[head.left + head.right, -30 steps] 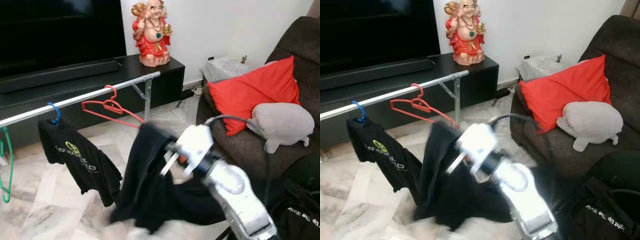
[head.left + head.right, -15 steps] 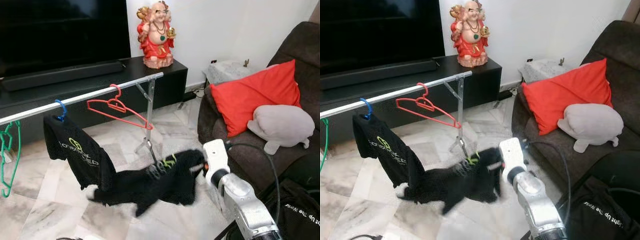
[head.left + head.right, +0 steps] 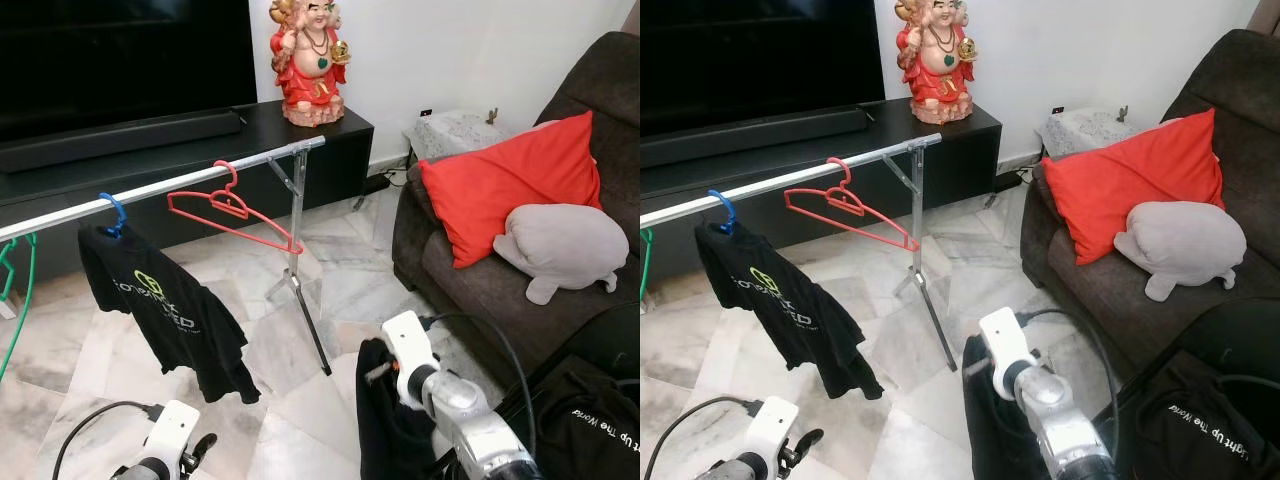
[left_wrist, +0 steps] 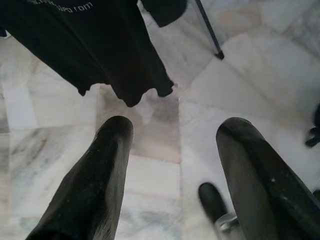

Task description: Hang hanger

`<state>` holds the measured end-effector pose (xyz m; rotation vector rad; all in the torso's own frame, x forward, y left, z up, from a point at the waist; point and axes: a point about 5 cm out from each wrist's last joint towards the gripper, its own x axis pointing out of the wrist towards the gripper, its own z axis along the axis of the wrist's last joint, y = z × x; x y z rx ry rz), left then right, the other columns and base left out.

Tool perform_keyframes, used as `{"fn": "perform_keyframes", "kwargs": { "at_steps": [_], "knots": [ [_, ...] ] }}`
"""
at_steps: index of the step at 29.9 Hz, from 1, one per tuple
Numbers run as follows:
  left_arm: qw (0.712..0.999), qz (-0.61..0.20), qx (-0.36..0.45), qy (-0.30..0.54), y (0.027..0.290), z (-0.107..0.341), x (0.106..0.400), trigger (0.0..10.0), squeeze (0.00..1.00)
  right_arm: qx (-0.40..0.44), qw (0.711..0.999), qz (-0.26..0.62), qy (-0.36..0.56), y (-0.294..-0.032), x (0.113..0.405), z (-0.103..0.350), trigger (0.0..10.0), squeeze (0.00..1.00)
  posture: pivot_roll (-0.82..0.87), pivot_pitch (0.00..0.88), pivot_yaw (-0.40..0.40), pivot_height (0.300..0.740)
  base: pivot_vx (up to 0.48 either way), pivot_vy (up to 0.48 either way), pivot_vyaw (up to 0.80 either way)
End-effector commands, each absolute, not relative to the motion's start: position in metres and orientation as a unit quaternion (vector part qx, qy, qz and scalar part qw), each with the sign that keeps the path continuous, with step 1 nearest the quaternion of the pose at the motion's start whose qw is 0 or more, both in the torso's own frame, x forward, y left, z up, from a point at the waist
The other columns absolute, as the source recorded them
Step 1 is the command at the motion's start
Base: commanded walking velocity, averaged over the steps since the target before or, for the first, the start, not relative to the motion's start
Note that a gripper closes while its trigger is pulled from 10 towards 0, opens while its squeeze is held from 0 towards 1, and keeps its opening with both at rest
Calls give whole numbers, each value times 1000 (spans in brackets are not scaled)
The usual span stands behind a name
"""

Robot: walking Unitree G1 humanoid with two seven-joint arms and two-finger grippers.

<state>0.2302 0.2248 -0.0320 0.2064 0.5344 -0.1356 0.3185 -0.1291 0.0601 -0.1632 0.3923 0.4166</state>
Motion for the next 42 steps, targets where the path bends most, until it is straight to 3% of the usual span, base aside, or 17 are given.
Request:
{"fn": "perform_keyframes", "kwargs": {
  "at_steps": [1, 7, 11, 17, 28, 38, 42],
  "knots": [
    [964, -62, 95, 243, 222, -27, 234, 10000, 0, -65, 965, 197, 159, -127, 325, 73, 10000, 0, -2, 35, 4, 740, 0, 0, 0],
    [972, -108, 100, 181, 204, -6, 255, 10000, 0, -73, 964, 212, 143, -121, 326, 78, 10000, 0, -2, 30, 6, 740, 0, 0, 0],
    [962, -192, 113, 159, 188, 11, 270, 10000, 0, -110, 956, 240, 127, -116, 327, 83, 10000, 0, -1, 22, 3, 740, 0, 0, 780],
    [956, -240, 119, 119, 177, 37, 286, 10000, 0, -115, 950, 261, 127, -111, 330, 88, 10000, 0, 2, 18, 1, 740, 0, 0, 794],
    [931, -342, 97, 85, 147, 70, 292, 10000, 0, -111, 956, 233, 137, -113, 334, 89, 10000, 0, 7, 42, 6, 740, 0, 0, 718],
    [932, -337, 93, 93, 142, 70, 290, 10000, 0, -78, 966, 196, 150, -115, 334, 87, 10000, 0, 3, 50, 16, 740, 0, 0, 0],
    [951, -283, 79, 100, 154, 64, 291, 10000, 0, -75, 968, 175, 163, -117, 333, 80, 10000, 0, 8, 54, 18, 740, 0, 0, 0]
  ]
}}
